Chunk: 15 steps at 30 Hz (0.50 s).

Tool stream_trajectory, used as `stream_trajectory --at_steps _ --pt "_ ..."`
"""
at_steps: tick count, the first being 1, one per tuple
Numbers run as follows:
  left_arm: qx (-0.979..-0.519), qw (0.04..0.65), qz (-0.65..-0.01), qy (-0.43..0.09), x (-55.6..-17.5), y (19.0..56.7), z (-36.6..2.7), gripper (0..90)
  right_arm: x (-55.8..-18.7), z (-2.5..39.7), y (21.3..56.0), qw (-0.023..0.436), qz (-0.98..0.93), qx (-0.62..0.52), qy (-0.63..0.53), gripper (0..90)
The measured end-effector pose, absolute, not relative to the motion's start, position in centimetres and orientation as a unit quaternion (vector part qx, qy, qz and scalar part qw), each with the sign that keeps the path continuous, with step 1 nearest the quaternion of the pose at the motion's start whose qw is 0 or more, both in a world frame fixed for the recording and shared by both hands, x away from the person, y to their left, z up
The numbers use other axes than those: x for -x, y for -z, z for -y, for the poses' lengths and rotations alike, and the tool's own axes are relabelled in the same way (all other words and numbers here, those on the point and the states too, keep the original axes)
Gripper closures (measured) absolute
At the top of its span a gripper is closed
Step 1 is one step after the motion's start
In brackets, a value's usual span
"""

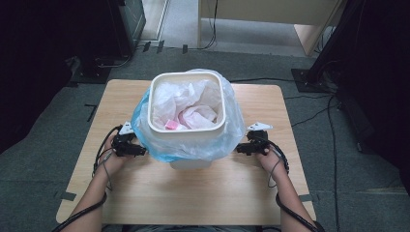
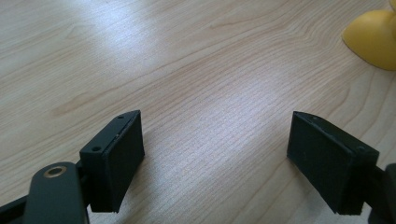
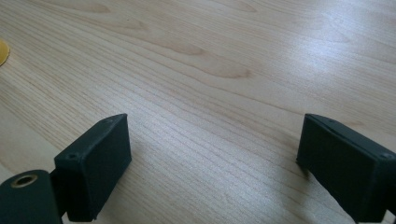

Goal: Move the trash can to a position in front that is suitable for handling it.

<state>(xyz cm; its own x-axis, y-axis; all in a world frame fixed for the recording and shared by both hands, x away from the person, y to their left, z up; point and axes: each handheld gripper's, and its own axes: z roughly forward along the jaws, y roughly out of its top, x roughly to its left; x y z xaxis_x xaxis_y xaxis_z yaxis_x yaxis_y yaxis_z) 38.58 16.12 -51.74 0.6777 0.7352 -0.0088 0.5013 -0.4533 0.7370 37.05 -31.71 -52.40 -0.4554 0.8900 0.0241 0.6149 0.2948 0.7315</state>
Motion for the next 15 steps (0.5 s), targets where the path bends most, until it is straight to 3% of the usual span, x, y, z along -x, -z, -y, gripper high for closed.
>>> stream_trajectory --at_steps 9,15 --pt "-0.839 0.368 -0.367 -0.161 -38.86 51.75 -16.02 18.0 -37.10 31.69 52.40 0.200 -0.780 -0.483 -0.345 8.8" --pt "-0.840 0.370 -0.365 -0.159 -39.05 51.76 -16.00 18.0 -37.39 31.53 52.45 0.197 -0.777 -0.494 -0.336 2.7"
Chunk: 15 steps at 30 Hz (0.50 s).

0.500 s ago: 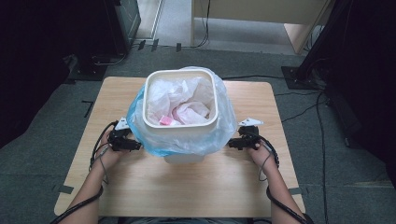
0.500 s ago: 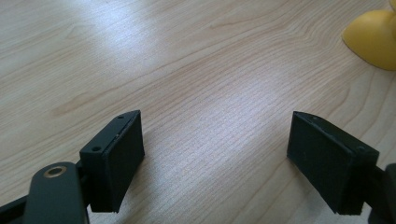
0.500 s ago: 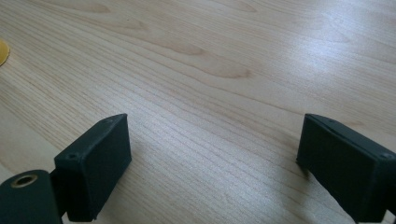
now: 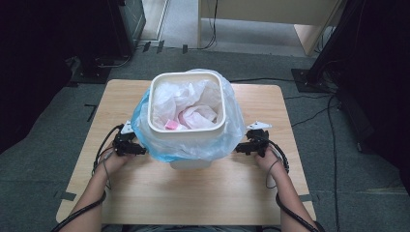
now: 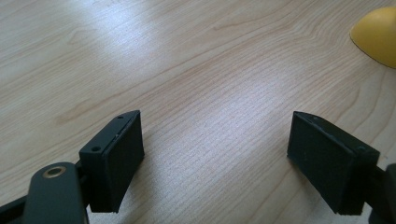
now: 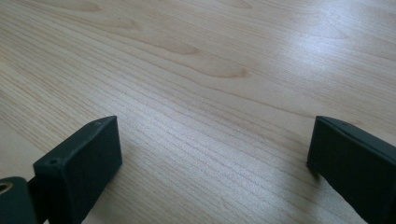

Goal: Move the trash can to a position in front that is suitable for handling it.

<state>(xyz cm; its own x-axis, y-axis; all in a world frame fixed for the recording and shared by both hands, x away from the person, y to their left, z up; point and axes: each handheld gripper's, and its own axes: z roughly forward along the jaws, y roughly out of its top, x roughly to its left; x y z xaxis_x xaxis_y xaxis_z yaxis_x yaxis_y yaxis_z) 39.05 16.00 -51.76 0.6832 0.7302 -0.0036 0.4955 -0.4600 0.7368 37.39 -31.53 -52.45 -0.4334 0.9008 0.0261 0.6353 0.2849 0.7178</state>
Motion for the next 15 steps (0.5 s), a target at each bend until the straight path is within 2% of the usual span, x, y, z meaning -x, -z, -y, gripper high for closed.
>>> stream_trajectory --at_steps 15 --pt "-0.843 0.371 -0.356 -0.157 -39.89 51.76 -15.96 18.0 -37.74 31.39 52.47 0.200 -0.772 -0.505 -0.330 0.0"
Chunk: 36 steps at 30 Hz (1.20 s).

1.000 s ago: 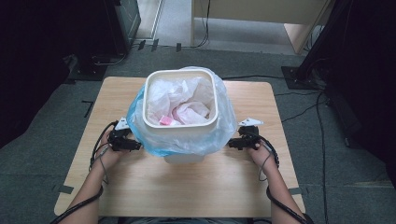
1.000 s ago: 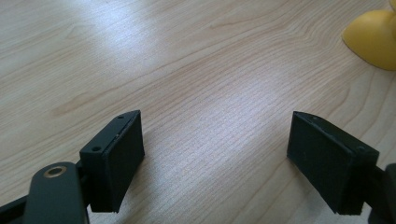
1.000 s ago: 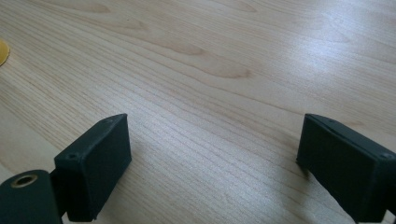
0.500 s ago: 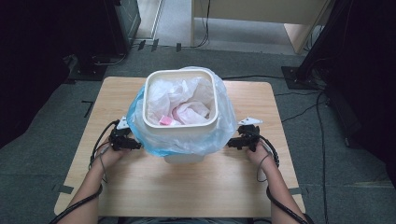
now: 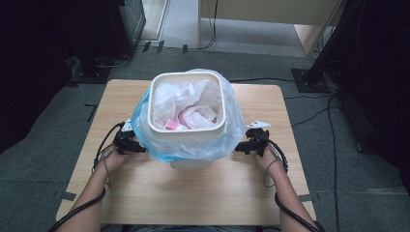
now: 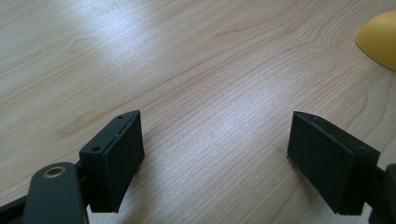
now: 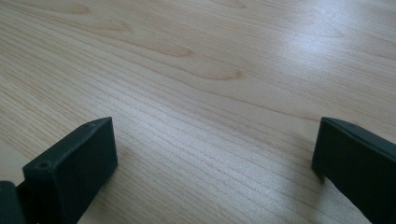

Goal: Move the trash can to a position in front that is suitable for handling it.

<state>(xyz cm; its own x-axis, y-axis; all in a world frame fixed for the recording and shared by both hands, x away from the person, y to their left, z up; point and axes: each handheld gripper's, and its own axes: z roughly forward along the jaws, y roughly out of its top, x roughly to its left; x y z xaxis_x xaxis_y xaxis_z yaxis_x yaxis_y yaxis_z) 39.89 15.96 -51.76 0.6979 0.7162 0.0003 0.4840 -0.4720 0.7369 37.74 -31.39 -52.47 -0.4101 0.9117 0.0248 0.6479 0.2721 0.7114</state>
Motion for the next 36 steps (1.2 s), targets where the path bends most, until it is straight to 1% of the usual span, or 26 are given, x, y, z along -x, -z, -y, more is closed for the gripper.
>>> stream_trajectory --at_steps 12,14,18,21,29,30,33,34,35,36 --pt "-0.841 0.372 -0.360 -0.155 -40.0 51.7 -16.0 18.0 -37.8 31.3 52.5 0.200 -0.769 -0.510 -0.329 0.0" --pt "-0.837 0.377 -0.372 -0.138 -40.3 51.5 -16.1 18.0 -37.8 31.3 52.5 0.201 -0.769 -0.510 -0.329 0.0" --pt "-0.840 0.376 -0.369 -0.130 -40.5 51.4 -16.3 18.0 -37.8 31.3 52.5 0.201 -0.768 -0.511 -0.330 0.0" --pt "-0.839 0.372 -0.379 -0.116 -40.6 51.1 -16.5 18.0 -37.8 31.3 52.5 0.201 -0.768 -0.511 -0.329 0.0" --pt "-0.842 0.366 -0.380 -0.109 -40.6 50.1 -16.5 18.0 -37.8 31.3 52.5 0.201 -0.768 -0.511 -0.329 0.0" --pt "-0.841 0.371 -0.380 -0.101 -40.6 49.9 -16.6 18.0 -37.8 31.2 52.5 0.201 -0.768 -0.511 -0.329 0.0" --pt "-0.837 0.378 -0.382 -0.099 -40.6 49.7 -16.7 17.9 -37.8 31.3 52.5 0.201 -0.768 -0.511 -0.329 0.0" --pt "-0.837 0.378 -0.382 -0.099 -40.6 49.7 -16.7 15.0 -37.8 31.3 52.5 0.201 -0.768 -0.511 -0.329 0.0" --pt "-0.833 0.379 -0.391 -0.101 -40.7 49.5 -16.8 15.0 -37.8 31.2 52.5 0.201 -0.768 -0.511 -0.329 0.0" --pt "-0.828 0.383 -0.398 -0.098 -40.7 49.4 -16.8 8.5 -37.8 31.2 52.5 0.201 -0.768 -0.511 -0.329 0.0"
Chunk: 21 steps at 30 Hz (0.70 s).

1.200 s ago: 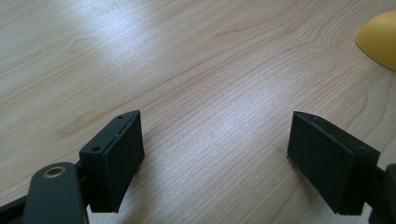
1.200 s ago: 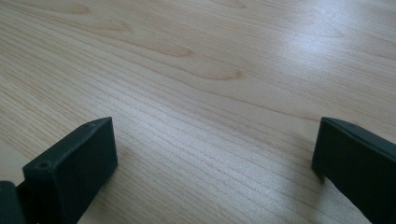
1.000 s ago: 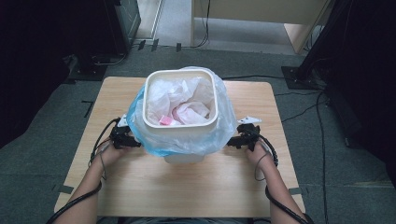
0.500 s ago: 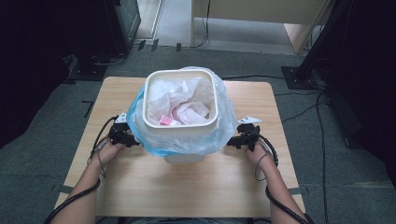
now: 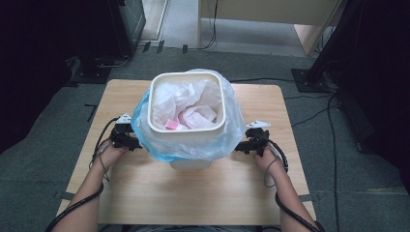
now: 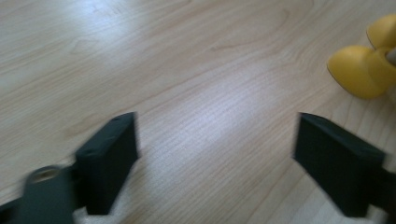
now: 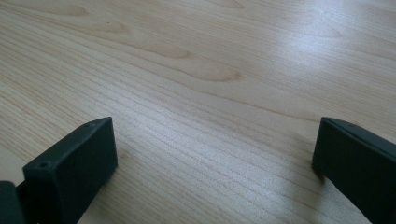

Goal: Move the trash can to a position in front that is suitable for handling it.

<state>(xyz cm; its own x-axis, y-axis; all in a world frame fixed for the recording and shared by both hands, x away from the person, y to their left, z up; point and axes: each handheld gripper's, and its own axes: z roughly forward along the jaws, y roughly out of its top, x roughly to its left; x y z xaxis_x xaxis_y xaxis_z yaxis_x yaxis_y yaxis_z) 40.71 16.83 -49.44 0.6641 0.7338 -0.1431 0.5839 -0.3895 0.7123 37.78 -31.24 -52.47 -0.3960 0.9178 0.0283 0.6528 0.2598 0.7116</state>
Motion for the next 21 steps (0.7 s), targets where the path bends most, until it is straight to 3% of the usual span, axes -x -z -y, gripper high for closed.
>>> stream_trajectory --at_steps 21 --pt "-0.817 0.399 -0.410 -0.066 -40.7 48.1 -16.7 8.6 -37.8 31.3 52.5 0.201 -0.768 -0.511 -0.329 0.0"
